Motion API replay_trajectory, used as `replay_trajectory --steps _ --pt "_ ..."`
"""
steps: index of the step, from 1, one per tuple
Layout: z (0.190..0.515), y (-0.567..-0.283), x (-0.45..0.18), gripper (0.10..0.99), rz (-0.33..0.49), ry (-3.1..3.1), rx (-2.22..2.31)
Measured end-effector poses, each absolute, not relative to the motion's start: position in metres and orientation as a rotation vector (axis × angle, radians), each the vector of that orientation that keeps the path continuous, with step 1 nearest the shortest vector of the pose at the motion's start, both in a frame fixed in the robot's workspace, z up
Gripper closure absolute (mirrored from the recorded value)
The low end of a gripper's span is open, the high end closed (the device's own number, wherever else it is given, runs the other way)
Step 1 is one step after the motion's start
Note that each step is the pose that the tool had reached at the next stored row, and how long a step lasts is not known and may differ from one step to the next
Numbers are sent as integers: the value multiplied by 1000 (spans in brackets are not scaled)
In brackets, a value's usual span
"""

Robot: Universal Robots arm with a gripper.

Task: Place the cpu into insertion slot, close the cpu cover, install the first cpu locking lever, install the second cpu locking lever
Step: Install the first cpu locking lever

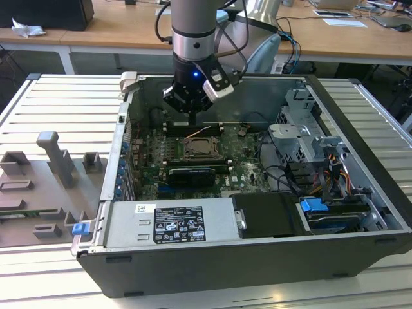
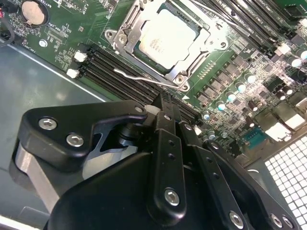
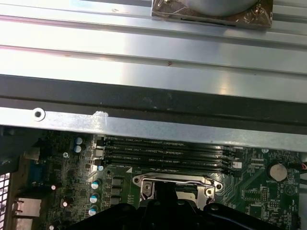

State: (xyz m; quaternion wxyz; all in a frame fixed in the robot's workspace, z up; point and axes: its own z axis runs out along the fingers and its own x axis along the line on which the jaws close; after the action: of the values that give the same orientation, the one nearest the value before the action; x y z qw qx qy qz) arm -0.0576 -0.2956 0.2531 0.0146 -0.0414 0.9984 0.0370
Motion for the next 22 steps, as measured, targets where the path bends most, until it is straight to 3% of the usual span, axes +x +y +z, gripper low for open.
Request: replay_trajectory --steps 13,17,22 --pt "251 -296 -58 980 117 3108 -129" --pt "249 -296 -55 980 187 3102 -118" --pt "240 -296 -45 980 189 3102 -117"
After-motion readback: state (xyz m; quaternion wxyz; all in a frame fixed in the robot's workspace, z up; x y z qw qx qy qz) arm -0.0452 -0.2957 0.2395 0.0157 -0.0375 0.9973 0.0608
